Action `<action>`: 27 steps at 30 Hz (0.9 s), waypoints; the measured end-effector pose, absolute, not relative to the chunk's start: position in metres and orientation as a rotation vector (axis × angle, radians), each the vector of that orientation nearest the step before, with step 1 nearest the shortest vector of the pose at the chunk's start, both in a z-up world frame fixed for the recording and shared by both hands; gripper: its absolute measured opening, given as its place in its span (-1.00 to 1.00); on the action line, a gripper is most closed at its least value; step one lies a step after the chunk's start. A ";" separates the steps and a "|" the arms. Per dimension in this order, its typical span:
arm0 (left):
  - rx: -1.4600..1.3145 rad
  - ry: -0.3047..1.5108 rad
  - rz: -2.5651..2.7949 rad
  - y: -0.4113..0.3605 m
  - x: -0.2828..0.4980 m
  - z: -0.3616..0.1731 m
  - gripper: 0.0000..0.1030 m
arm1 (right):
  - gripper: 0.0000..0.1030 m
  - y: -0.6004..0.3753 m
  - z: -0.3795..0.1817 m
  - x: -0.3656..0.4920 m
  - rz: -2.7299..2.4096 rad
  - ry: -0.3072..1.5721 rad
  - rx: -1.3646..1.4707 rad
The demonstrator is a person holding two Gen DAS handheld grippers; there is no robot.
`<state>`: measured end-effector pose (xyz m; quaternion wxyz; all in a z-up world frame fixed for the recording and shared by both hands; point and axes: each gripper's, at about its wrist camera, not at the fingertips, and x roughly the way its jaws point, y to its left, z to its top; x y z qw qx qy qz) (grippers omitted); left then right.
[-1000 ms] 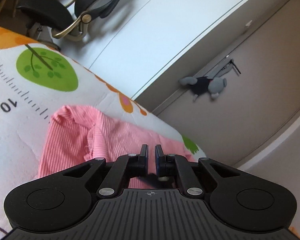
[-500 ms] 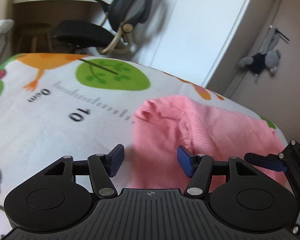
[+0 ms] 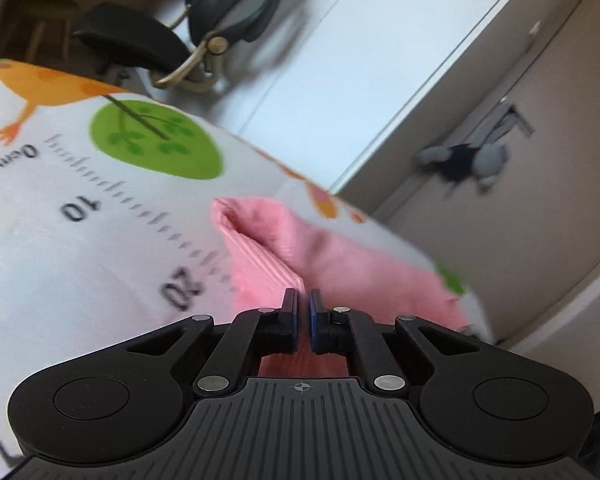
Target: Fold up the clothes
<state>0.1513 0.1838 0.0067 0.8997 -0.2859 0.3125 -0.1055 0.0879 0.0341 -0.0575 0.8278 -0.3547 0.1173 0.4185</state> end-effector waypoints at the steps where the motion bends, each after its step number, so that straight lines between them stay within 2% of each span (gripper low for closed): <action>1: -0.599 0.643 -0.226 0.182 0.152 0.009 -0.87 | 0.85 0.038 -0.060 0.092 0.872 0.239 -0.763; 4: -0.640 0.647 -0.231 0.183 0.156 0.008 -0.87 | 0.85 0.049 -0.063 0.112 0.856 0.288 -0.717; 5: -0.653 0.651 -0.228 0.184 0.157 0.006 -0.87 | 0.79 0.051 -0.062 0.117 0.859 0.301 -0.697; 6: -0.664 0.656 -0.223 0.185 0.158 0.005 -0.87 | 0.41 0.053 -0.061 0.122 0.861 0.313 -0.679; 7: -0.667 0.658 -0.221 0.186 0.159 0.003 -0.87 | 0.18 0.053 -0.059 0.126 0.852 0.314 -0.666; 8: -0.665 0.658 -0.221 0.187 0.158 0.003 -0.87 | -0.25 0.052 -0.058 0.128 0.839 0.310 -0.654; 9: -0.663 0.656 -0.222 0.188 0.157 0.003 -0.87 | -0.49 0.051 -0.056 0.131 0.826 0.307 -0.642; 11: -0.684 0.632 -0.233 0.192 0.153 0.006 -0.83 | -0.68 0.042 -0.051 0.135 0.819 0.305 -0.605; 13: -0.716 0.586 -0.241 0.197 0.148 0.014 -0.74 | -0.72 0.028 -0.043 0.137 0.808 0.289 -0.566; 14: -0.727 0.556 -0.245 0.200 0.146 0.019 -0.58 | -0.74 0.019 -0.038 0.136 0.802 0.275 -0.545; 15: -0.737 0.525 -0.250 0.203 0.143 0.024 -0.27 | -0.75 0.009 -0.032 0.136 0.795 0.262 -0.524; 17: -0.746 0.478 -0.266 0.206 0.139 0.034 -0.01 | -0.75 -0.018 -0.017 0.137 0.766 0.238 -0.468; 19: -0.736 0.466 -0.280 0.204 0.137 0.041 0.07 | -0.77 -0.051 -0.002 0.147 0.709 0.234 -0.390; 21: -0.711 0.481 -0.291 0.195 0.138 0.044 0.34 | -0.83 -0.091 0.010 0.153 0.626 0.240 -0.327; 23: -0.685 0.514 -0.302 0.183 0.142 0.043 0.49 | -0.83 -0.131 0.017 0.160 0.531 0.252 -0.289; 27: -0.660 0.609 -0.346 0.155 0.158 0.030 0.67 | -0.83 -0.198 0.006 0.187 0.357 0.359 -0.235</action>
